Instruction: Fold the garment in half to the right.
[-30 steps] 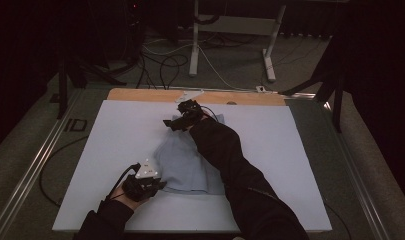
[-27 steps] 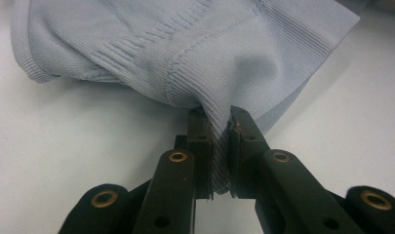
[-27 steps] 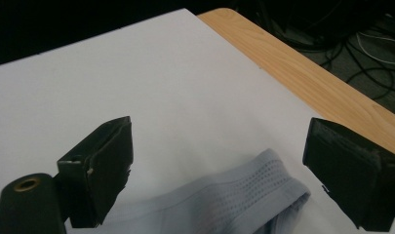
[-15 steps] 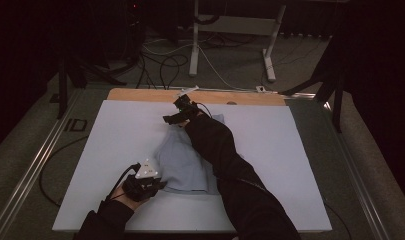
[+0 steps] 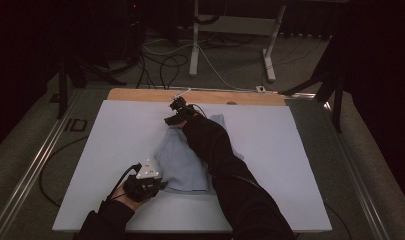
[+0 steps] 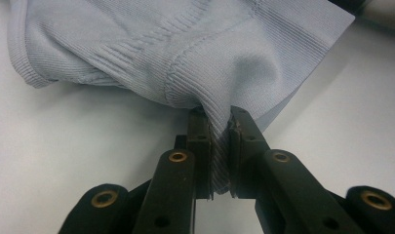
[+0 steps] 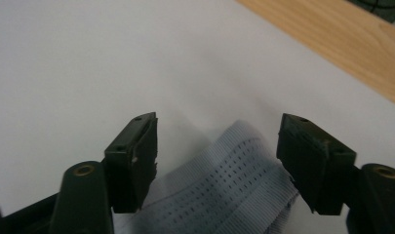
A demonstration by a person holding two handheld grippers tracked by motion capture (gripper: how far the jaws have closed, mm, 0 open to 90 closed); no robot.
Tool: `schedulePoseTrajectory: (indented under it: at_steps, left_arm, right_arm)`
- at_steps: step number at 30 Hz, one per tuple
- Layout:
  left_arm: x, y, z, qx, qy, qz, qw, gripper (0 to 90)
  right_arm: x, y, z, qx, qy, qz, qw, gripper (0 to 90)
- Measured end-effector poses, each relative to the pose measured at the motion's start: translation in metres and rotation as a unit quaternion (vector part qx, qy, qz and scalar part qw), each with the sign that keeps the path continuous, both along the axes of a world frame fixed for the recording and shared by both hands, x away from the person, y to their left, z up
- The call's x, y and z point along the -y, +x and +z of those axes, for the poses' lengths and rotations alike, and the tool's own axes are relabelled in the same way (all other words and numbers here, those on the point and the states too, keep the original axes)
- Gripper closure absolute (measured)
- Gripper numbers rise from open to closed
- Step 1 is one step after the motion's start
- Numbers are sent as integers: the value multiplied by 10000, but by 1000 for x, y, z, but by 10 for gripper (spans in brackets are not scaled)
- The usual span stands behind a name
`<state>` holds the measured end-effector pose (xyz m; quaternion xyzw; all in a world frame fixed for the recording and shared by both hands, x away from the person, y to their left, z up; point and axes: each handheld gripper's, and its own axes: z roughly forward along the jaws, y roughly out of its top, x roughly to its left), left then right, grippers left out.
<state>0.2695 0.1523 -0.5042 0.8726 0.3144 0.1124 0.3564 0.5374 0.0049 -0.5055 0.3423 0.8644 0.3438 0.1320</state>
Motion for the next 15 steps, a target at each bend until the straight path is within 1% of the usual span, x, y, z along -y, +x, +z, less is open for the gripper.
schedulePoseTrajectory:
  at_steps: [2,3,4,5,7,8,9,10,12,15]
  left_arm:
    - [0,0,0,-3,-4,-10,10000,825]
    - [0,0,0,1,-6,-11,10000,825]
    - [0,0,0,1,-6,-11,10000,825]
    - [0,0,0,2,-13,-7,10000,825]
    - [1,0,0,-8,-2,-24,10000,825]
    - [1,0,0,-4,4,-28,10000,825]
    - [1,0,0,-20,-12,-27,10000,825]
    - [1,0,0,-20,-12,-27,10000,825]
    - [1,0,-1,-27,11,-43,10000,825]
    - [1,0,-1,-36,-2,-40,10000,825]
  right_arm:
    - [-1,1,-2,-6,-44,-8,10000,334]
    - [-1,1,-5,29,-145,-18,9999,355]
    - [-1,1,-5,29,-145,-18,9999,355]
    - [-1,3,-7,23,-188,-53,9998,382]
    - [-2,3,-8,-10,-181,-56,9998,391]
    - [-3,3,-9,29,-261,-4,9997,399]
    - [-3,4,-9,50,-320,4,9995,441]
    - [-4,4,-10,26,-312,26,9995,451]
    - [-5,3,-11,19,-464,94,9989,486]
    - [-7,3,-15,67,-613,136,9980,526]
